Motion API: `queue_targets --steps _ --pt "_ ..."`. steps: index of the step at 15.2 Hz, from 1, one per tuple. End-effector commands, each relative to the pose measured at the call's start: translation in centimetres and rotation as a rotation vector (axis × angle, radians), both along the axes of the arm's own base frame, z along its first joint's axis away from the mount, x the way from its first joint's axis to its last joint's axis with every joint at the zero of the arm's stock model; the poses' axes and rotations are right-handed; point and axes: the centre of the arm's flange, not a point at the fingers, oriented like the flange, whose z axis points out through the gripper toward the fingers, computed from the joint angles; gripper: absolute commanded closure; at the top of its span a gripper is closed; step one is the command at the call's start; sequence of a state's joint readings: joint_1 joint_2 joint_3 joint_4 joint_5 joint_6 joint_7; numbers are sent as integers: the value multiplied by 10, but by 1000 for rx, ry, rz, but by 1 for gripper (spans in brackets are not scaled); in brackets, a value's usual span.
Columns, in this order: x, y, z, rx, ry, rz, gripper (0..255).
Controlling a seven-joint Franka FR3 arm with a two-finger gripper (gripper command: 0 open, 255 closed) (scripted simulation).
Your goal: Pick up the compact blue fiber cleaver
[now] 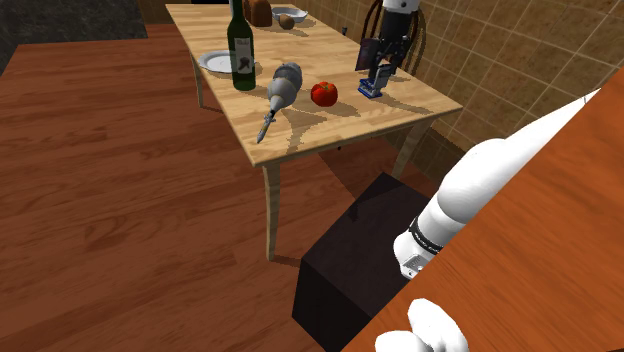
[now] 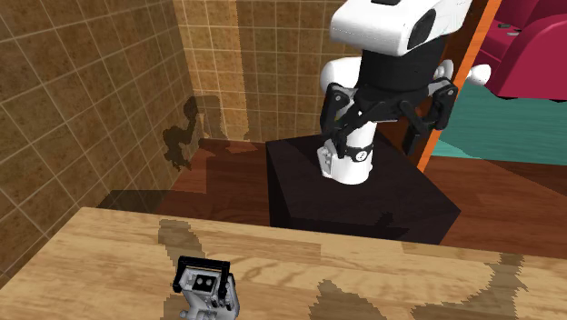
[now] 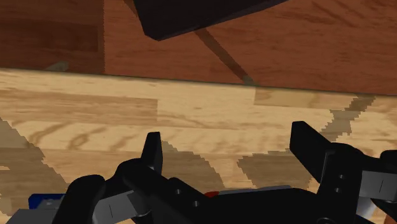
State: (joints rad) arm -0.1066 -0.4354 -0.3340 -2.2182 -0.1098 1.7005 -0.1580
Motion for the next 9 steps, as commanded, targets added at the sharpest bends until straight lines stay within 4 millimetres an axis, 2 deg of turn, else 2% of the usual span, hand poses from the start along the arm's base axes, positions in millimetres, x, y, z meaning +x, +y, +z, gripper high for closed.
queue_targets --steps 1,9 --pt "9 -24 -5 -4 -2 -10 0" --pt "44 -120 -20 -17 -12 -53 0"
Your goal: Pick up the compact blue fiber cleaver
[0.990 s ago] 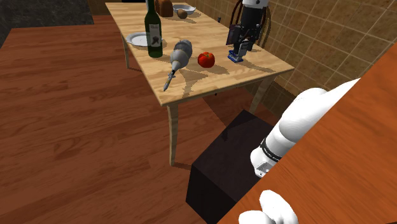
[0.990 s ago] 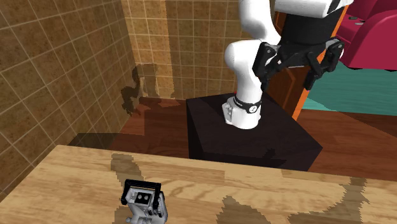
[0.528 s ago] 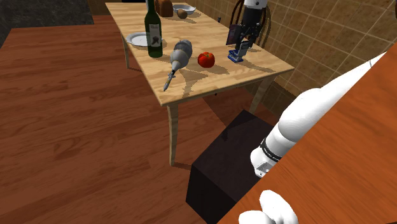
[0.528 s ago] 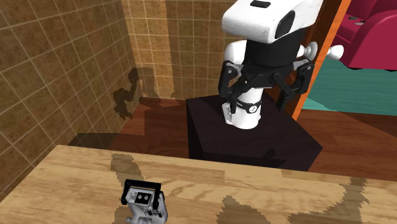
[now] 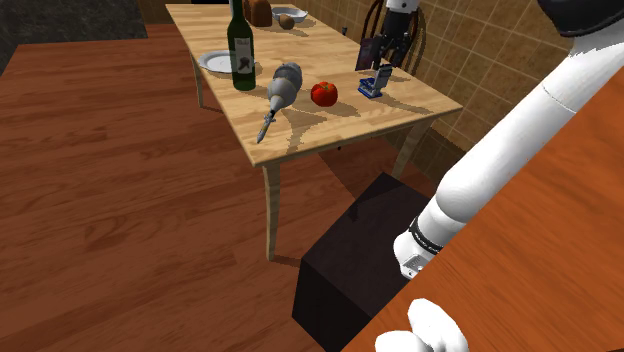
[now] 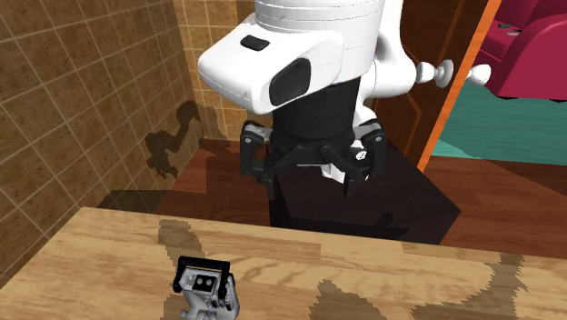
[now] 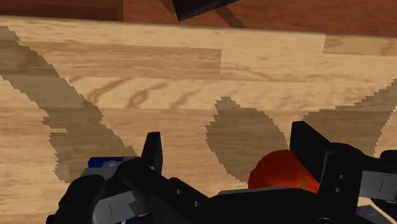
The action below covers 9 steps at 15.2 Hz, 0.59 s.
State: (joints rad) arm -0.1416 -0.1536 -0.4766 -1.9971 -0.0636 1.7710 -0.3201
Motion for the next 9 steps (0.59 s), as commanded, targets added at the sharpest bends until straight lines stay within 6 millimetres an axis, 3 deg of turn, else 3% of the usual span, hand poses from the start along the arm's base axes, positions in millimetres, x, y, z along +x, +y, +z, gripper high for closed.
queue_targets --steps 1,9 --pt "10 -27 -5 -5 -3 -10 0" --pt "41 -125 -18 -17 -13 -52 0"
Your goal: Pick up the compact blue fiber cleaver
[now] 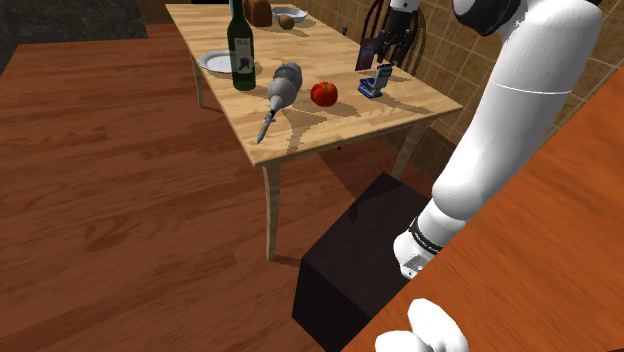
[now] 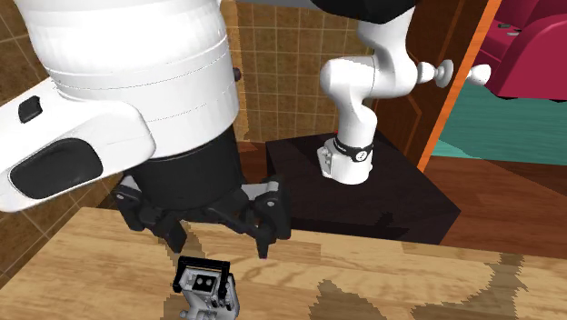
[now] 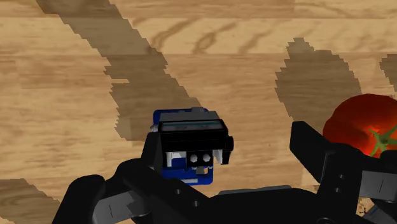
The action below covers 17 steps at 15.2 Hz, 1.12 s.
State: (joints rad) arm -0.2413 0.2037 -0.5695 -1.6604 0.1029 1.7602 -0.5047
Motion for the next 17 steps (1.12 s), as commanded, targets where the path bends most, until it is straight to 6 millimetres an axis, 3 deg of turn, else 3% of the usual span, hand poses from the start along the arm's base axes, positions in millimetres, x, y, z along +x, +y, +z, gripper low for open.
queue_targets --steps 1,10,11,17 --pt "6 -24 -4 -3 -3 -8 0" --pt "6 -24 -44 -3 -3 -8 0" --pt "7 -23 -45 -3 -3 -8 255" --pt "7 -23 -45 -3 -3 -8 255"
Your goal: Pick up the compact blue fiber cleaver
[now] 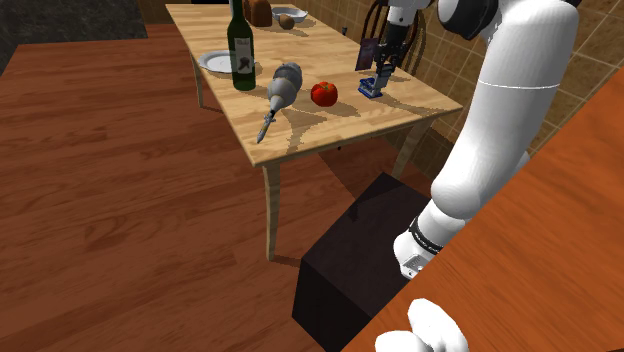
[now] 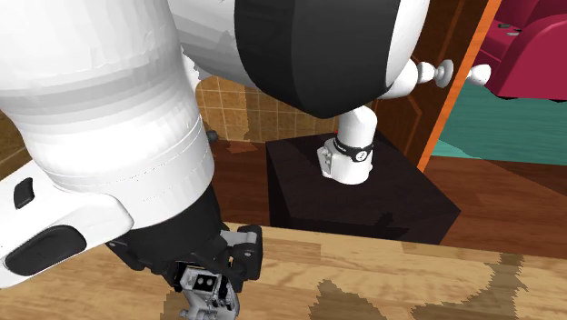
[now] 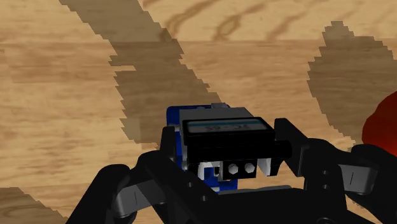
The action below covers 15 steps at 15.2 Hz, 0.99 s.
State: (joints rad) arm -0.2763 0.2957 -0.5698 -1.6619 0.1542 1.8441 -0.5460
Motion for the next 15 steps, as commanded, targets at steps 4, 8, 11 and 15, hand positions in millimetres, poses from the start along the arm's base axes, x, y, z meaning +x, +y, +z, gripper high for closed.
queue_targets --steps 4,8,11,15 --pt "0 -1 5 1 1 1 255" --pt "0 -1 26 1 1 1 255" --pt "0 -1 42 1 1 1 255" --pt "0 -1 63 1 1 1 255"
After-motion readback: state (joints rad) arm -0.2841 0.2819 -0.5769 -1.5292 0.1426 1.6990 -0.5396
